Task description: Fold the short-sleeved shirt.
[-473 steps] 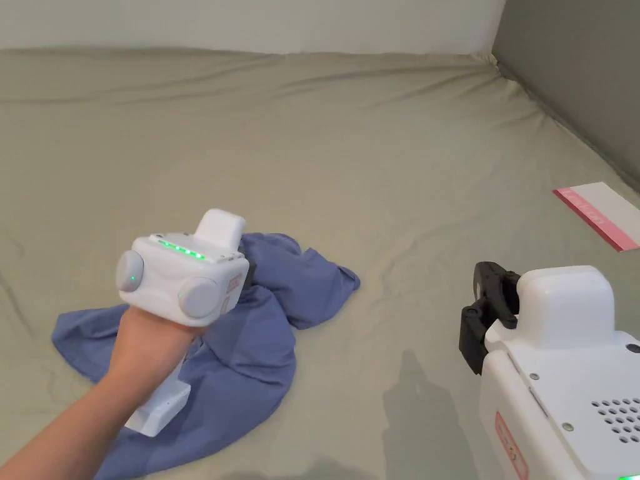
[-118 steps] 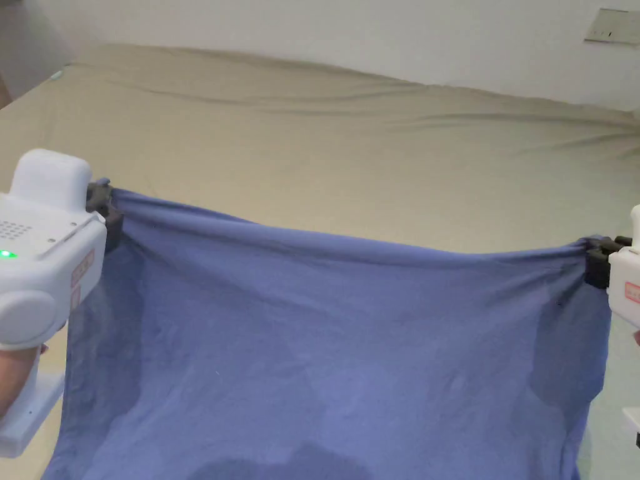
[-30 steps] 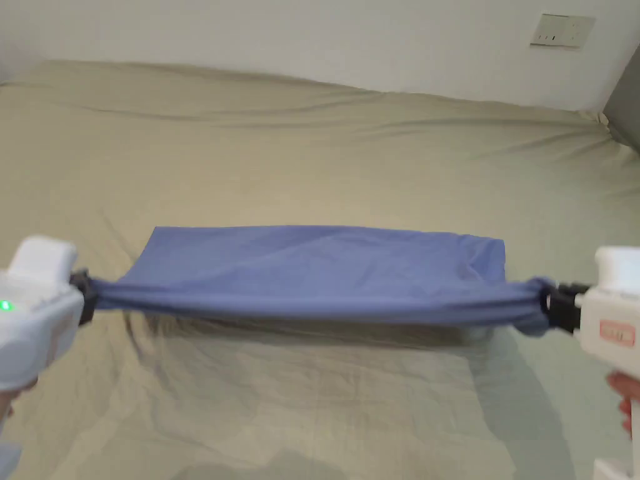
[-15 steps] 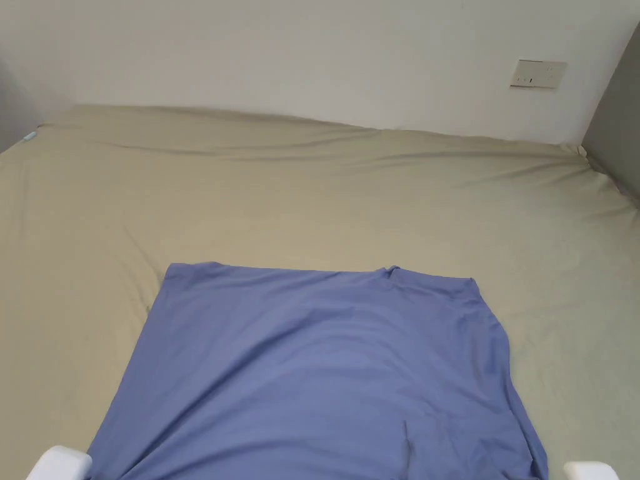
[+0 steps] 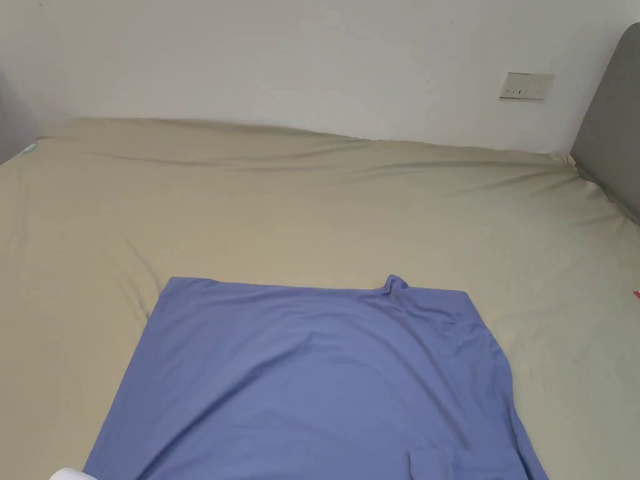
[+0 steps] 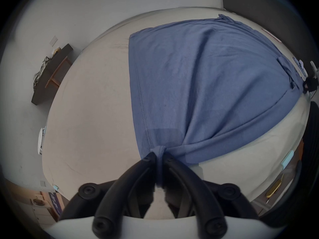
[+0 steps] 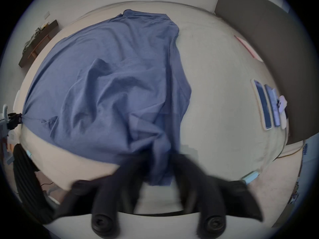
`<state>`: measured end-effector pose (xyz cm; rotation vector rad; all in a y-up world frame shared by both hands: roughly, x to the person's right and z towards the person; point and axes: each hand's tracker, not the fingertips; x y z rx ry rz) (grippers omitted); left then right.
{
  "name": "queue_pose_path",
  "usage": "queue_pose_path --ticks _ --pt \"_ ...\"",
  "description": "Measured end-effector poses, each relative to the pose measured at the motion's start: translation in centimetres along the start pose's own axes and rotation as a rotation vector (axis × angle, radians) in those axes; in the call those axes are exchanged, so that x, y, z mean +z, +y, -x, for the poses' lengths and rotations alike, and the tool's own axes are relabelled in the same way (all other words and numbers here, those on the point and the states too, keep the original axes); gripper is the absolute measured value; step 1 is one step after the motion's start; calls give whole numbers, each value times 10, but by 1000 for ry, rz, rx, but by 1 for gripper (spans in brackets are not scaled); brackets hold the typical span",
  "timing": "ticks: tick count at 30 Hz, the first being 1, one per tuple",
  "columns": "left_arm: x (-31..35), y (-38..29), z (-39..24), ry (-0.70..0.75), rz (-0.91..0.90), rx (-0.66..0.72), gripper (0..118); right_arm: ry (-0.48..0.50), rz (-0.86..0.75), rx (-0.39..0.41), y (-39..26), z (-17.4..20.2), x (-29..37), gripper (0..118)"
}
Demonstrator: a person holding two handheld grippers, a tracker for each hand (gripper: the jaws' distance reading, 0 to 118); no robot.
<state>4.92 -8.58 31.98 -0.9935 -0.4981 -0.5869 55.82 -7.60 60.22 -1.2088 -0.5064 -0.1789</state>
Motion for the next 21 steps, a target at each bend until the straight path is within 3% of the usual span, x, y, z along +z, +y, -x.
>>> queue_pose_path --ticks 1,2,3,4,5,9,11,13,16,17,20,21 --pt "1 3 4 -30 4 61 21 -63 -16 15 4 0 3 73" --pt "4 8 8 -28 -7 103 43 -65 -35 20 8 -3 7 98" --pt "9 14 12 -21 -32 148 82 -54 -80 17 15 -3 16 103" --pt "20 22 15 -29 -97 185 107 -34 -140 0 23 -3 30 103" --pt "33 30 17 -33 -161 218 116 -26 -214 -17 33 -2 46 103" --pt "102 77 18 26 -520 370 116 -51 -573 -7 68 19 128 103" --pt "141 98 13 35 -719 412 116 -117 -745 64 81 40 171 103" --pt "178 113 -1 90 -877 351 115 -148 -872 127 89 61 207 103" --pt "221 126 -23 213 -1025 270 108 -135 -979 135 96 90 243 96" --pt "230 128 -31 224 -1040 268 100 -120 -1001 135 97 97 251 87" --pt "247 133 -52 250 -1079 238 40 -109 -1056 142 99 122 264 7" --pt "248 134 -57 255 -1080 232 15 -130 -1068 137 99 127 263 3"
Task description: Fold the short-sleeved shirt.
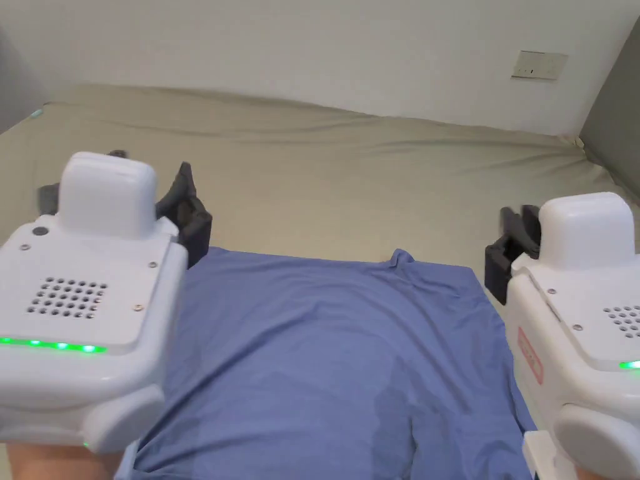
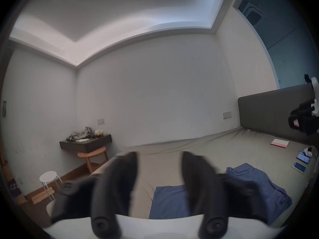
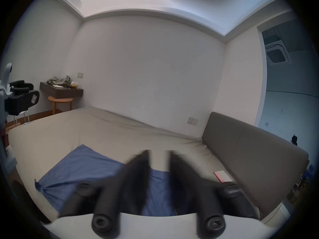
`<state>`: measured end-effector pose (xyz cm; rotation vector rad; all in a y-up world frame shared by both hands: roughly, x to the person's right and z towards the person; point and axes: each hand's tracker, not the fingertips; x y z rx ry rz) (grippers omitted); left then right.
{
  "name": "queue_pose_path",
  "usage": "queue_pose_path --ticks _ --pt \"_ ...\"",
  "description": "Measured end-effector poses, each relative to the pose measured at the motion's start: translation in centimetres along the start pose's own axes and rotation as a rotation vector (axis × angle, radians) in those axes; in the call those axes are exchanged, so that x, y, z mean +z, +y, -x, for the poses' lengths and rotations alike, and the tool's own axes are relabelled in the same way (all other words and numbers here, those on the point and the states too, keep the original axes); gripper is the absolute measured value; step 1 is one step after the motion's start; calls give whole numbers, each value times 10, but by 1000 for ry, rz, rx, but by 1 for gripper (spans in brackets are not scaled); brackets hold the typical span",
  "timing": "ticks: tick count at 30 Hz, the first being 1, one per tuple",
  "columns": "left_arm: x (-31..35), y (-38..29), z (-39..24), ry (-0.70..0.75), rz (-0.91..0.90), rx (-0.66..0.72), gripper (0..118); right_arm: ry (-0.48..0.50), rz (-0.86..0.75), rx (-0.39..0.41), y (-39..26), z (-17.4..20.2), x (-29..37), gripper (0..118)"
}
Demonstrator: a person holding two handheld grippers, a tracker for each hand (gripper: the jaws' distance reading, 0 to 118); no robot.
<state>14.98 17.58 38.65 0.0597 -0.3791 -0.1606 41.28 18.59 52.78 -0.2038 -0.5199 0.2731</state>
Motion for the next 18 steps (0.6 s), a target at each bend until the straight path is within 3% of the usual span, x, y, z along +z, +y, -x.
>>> queue_pose_path --ticks 2,6,12,18 --pt "0 1 -10 -8 -9 -17 0 15 -11 -7 1 9 0 2" --pt "-6 -3 -15 -83 52 25 0 43 8 11 -2 22 -1 2" --pt "-6 -8 -9 -79 83 6 0 45 7 20 -8 22 -2 2" --pt "-21 -53 14 -202 308 -2 0 51 36 47 -21 15 -3 2"
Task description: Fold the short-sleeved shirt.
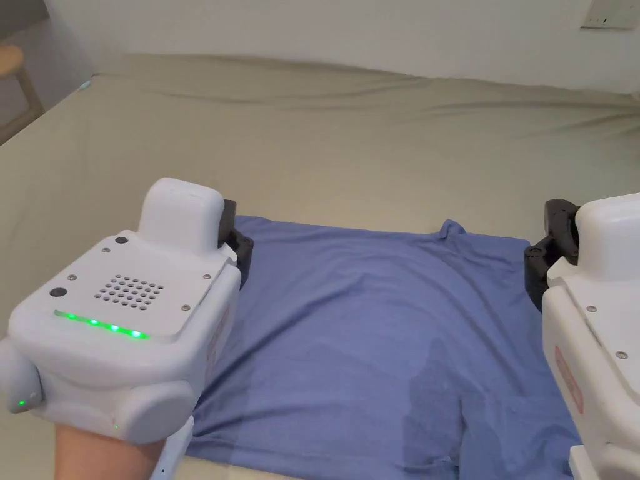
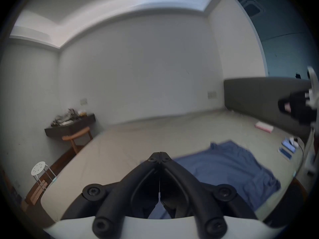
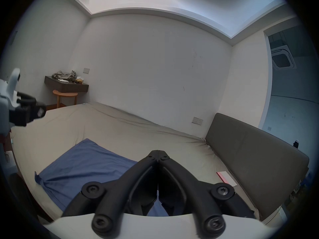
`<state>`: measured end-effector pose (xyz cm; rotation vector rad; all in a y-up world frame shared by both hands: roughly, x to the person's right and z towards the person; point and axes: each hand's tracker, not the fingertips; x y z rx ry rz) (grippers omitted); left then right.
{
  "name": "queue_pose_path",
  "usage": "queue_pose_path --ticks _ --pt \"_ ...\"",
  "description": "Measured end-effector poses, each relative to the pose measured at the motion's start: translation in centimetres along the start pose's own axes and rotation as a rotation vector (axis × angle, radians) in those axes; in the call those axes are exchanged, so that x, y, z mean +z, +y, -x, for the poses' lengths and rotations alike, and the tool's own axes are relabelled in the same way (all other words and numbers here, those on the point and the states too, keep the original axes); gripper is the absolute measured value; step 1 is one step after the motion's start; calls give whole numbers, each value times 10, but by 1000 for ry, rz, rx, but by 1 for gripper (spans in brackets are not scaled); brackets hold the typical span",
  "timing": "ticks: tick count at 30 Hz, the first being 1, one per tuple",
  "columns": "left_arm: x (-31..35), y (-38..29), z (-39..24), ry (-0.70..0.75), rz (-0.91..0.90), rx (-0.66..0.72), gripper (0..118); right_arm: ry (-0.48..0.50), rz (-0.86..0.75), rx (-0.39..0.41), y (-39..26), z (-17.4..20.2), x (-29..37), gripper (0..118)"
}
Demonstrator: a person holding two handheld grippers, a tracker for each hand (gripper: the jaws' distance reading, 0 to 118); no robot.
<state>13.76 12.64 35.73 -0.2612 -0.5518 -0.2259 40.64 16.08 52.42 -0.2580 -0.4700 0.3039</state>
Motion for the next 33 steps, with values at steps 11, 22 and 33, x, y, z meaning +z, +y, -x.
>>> queue_pose_path --ticks 11,22,33 --pt "-35 -164 74 94 570 157 116 -33 136 -6 -40 -24 -11 2" --pt "-53 -233 73 114 791 224 73 -80 241 -23 -60 -46 -15 2" --pt "-39 -206 62 91 643 215 5 -74 386 -135 -96 -75 -15 9"
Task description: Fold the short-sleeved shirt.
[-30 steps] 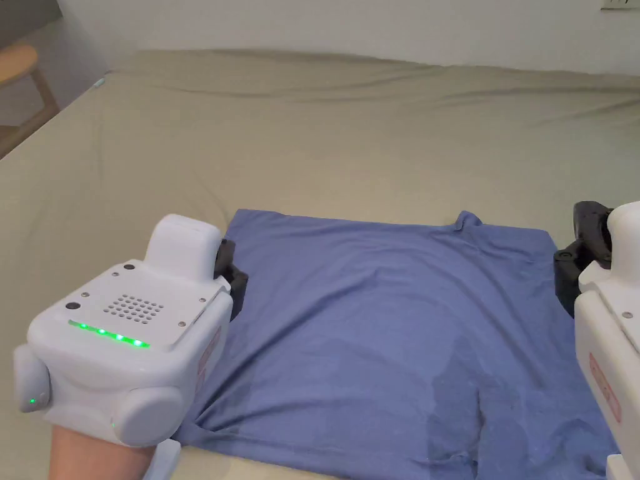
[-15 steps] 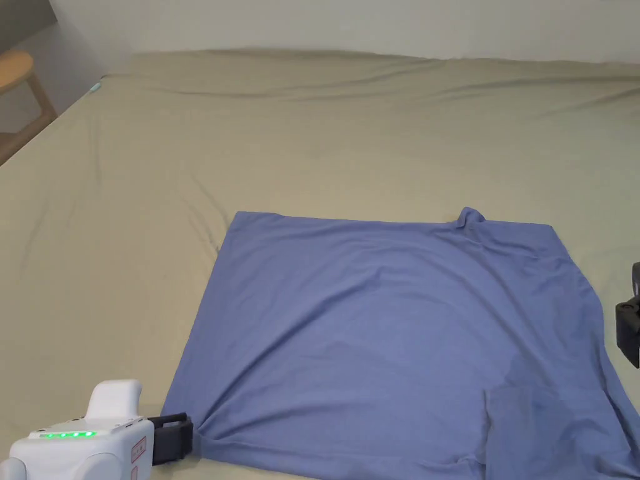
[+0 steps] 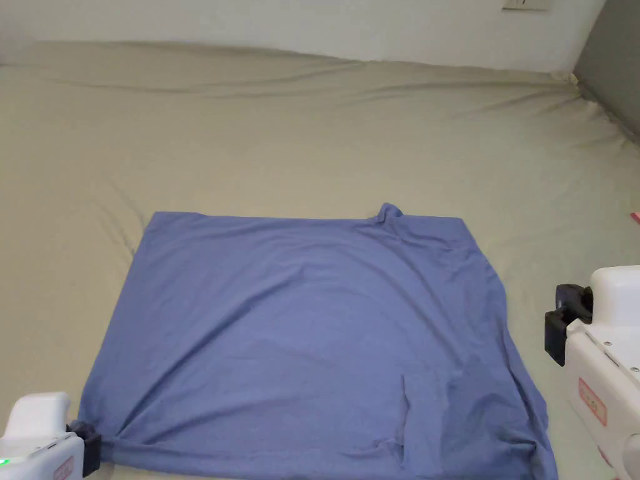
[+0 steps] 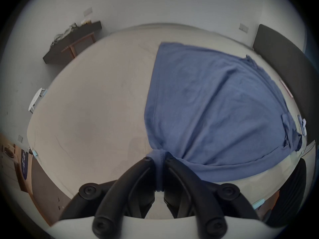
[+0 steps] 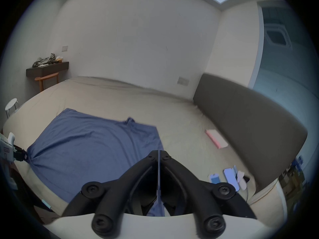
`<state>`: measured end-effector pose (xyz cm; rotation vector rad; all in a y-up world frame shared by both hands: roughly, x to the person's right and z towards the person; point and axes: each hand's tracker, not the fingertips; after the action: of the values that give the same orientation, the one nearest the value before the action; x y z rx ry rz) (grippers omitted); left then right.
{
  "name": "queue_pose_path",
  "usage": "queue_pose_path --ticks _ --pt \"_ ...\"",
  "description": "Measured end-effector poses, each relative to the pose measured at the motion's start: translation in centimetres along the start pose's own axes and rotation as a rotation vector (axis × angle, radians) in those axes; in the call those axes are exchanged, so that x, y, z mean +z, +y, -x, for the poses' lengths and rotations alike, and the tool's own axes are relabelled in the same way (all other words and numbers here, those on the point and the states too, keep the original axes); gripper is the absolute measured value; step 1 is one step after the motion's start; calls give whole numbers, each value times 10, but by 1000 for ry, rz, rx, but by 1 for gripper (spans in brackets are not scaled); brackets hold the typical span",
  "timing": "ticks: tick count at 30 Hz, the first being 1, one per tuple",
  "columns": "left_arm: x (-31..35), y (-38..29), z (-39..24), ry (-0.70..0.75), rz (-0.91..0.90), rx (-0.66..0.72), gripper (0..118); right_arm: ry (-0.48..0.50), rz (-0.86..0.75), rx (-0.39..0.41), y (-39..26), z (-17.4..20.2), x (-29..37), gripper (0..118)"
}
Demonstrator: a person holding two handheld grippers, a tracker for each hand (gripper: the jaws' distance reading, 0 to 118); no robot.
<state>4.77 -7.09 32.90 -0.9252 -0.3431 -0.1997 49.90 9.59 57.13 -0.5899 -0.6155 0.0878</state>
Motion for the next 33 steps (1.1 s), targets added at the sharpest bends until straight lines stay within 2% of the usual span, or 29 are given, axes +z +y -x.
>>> queue_pose_path --ticks 1,3,4,9,11,12,14,18,20,21,23,24,25,26,33 --pt "5 3 -1 -9 -20 10 5 3 45 -20 -8 -5 -6 23" --pt "19 9 -1 -8 -58 17 5 28 162 -57 -34 -18 -23 80" --pt "24 10 -1 -5 -82 23 5 68 213 -79 -49 -24 -32 87" --pt "44 11 -9 4 -96 -7 5 36 537 -53 -126 -32 -70 87" --pt "45 7 -11 19 -113 2 5 37 590 -66 -149 -29 -80 87" --pt "44 5 -11 21 -113 4 5 44 585 -101 -158 -28 -82 87" --pt "40 4 -12 38 -78 -11 5 90 638 -143 -166 -26 -90 87" --pt "33 -1 -12 35 -50 -3 5 84 669 -93 -164 -17 -104 87" --pt "31 -2 -12 41 -49 -1 5 102 663 -110 -162 -19 -108 84" --pt "30 -2 -12 42 -32 1 5 145 653 -140 -162 -20 -108 68" --pt "28 -1 -10 40 -22 7 5 245 638 -216 -160 -21 -106 15" --pt "28 -2 -11 41 -19 10 5 222 646 -201 -160 -18 -106 9" --pt "28 -2 -11 40 -17 10 5 196 651 -153 -159 -16 -106 9" --pt "28 -2 -10 36 -17 16 5 212 636 -116 -158 -15 -105 9" --pt "42 12 4 -50 -126 171 5 204 421 -262 -124 -34 -76 9"
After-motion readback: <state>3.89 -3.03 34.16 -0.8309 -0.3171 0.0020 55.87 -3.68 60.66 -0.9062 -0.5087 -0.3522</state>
